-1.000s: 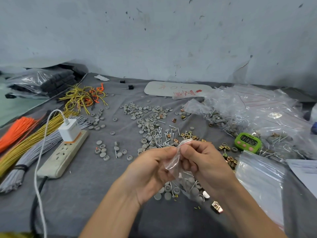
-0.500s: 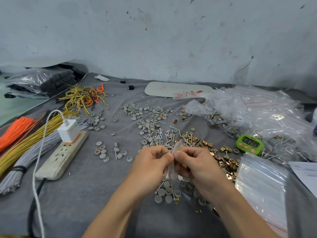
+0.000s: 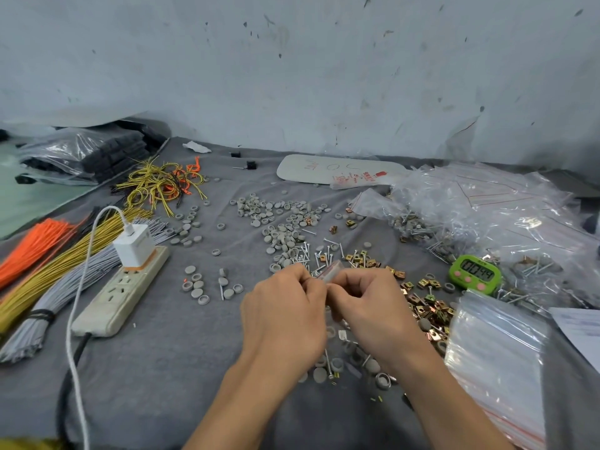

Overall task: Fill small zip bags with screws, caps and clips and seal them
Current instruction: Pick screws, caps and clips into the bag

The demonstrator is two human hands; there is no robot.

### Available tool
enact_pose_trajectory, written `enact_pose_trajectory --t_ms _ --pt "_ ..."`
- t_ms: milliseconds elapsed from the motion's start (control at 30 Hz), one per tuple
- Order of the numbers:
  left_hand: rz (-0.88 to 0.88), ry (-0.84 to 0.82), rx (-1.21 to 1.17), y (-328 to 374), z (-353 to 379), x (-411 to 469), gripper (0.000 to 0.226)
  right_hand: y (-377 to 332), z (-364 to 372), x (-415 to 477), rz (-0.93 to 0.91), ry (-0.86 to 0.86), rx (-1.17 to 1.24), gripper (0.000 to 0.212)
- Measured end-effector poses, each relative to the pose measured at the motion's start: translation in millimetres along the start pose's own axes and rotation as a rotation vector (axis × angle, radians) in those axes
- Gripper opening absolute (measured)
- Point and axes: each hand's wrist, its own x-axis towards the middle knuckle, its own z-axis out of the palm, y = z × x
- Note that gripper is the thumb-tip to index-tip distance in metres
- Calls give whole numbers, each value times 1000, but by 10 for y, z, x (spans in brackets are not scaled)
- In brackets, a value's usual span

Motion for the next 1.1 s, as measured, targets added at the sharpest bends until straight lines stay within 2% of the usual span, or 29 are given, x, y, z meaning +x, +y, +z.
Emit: enact_pose_trajectory --t_ms 67,200,267,333,400,500,567,600,667,733,767,867,933,1033,1100 --pt "7 -15 18 -9 7 54 29 -7 30 14 15 29 -5 26" --pt "-91 115 44 -157 -67 262 28 -14 8 -52 3 61 -93 28" --pt "-85 121 2 -234 -99 318 27 -20 -25 -112 -1 67 -96 28" --pt "-15 109 6 -238 -74 277 29 -14 -50 -133 9 159 -147 25" --pt "57 164 -11 -194 -24 173 30 -2 -62 -131 -23 316 -291 23" --pt "144 221 13 -104 20 56 30 -1 -11 -159 -182 493 -480 30" --pt "183 189 -33 -72 56 29 28 11 74 -194 -312 473 -471 14" --pt "199 165 -71 -69 65 17 26 18 112 -198 -317 426 -481 6" --pt "257 123 -116 -70 79 -8 21 64 136 -168 -235 275 -541 21" --pt "371 96 -63 -51 96 -42 20 79 101 -136 -94 157 -554 21" --pt "426 92 -22 -38 102 -62 21 66 72 -112 7 122 -429 23" --pt "548 107 63 2 110 -91 21 43 -4 -40 375 77 373 42" --pt "574 88 87 15 119 -111 24 60 -33 -16 500 83 767 36" --pt "553 30 134 -1 167 -140 33 104 -39 25 556 102 1077 31" --pt "507 -26 131 -1 192 -146 27 113 -20 35 517 98 1160 35"
